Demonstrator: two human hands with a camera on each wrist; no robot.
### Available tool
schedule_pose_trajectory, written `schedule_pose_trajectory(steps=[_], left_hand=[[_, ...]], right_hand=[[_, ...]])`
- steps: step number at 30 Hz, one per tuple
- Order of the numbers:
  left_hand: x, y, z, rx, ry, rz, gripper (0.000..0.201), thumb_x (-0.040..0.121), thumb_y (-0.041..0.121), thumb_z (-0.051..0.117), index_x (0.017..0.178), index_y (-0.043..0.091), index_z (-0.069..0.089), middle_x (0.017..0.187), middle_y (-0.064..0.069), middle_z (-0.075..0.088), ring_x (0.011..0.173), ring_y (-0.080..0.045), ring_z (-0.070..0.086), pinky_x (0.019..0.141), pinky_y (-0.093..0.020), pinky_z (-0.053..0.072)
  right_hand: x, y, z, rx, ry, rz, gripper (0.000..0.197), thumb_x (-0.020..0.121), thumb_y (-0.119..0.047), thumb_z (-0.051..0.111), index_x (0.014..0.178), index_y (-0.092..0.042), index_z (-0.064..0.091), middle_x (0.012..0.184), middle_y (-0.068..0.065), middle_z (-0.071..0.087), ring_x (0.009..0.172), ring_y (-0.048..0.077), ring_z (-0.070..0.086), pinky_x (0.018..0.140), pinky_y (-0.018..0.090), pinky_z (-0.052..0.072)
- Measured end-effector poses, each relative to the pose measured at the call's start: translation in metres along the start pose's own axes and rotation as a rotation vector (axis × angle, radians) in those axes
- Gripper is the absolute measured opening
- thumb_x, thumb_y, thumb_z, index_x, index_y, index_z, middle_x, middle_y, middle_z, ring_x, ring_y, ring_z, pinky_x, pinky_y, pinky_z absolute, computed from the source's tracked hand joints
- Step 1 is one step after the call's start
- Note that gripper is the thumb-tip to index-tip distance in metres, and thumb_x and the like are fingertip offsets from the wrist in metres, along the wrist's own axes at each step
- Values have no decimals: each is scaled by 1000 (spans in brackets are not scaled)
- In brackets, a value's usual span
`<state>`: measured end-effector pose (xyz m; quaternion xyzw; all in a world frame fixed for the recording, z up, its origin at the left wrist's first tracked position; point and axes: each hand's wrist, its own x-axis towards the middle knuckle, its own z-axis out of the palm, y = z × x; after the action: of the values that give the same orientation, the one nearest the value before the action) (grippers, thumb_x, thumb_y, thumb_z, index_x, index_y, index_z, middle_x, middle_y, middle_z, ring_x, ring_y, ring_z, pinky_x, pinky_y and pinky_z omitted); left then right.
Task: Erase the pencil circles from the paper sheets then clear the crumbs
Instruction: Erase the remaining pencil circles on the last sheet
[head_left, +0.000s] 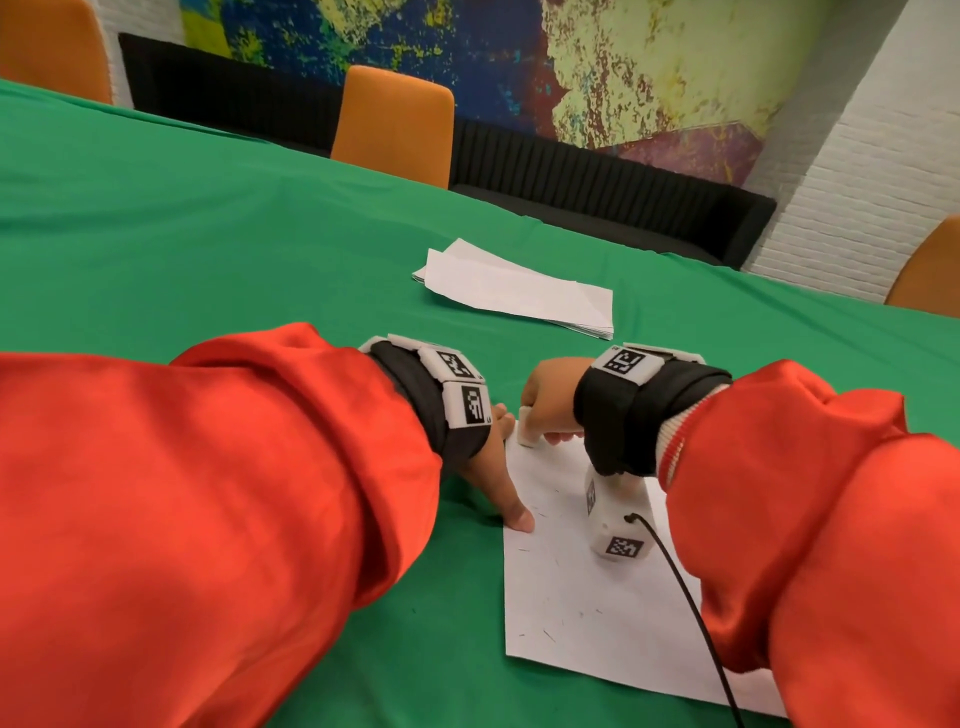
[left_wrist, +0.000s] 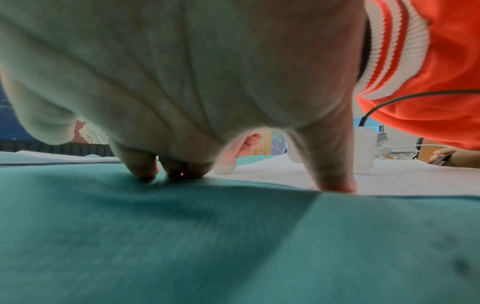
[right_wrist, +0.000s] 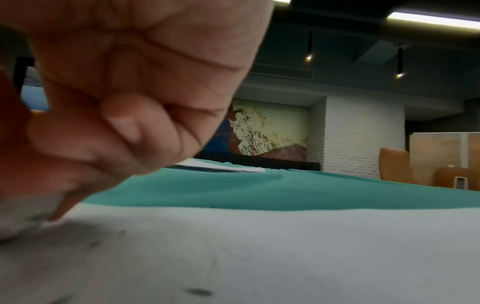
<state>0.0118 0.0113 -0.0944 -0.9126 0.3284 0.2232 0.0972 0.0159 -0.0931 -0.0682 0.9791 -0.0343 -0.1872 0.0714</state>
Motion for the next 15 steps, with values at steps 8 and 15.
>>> schedule_pose_trajectory(steps=[8,15], left_hand=[[-1,2,0,-32,35,19,105,82,60,59,152,12,-3,159,-5,1,145,-17,6,114,-37,7],[1,2,1,-61,23,17,105,82,59,60,152,13,-5,159,-4,-1,146,-17,2,114,-38,3]], right_hand=[[3,-1,-1,11,-2,-28,13,86,-20,55,80,-14,65,62,-6,56,59,11,51,56,18,40],[6,-2,-4,25,20,-6,22,87,-18,56,99,-7,71,79,1,63,73,15,55,61,21,42]])
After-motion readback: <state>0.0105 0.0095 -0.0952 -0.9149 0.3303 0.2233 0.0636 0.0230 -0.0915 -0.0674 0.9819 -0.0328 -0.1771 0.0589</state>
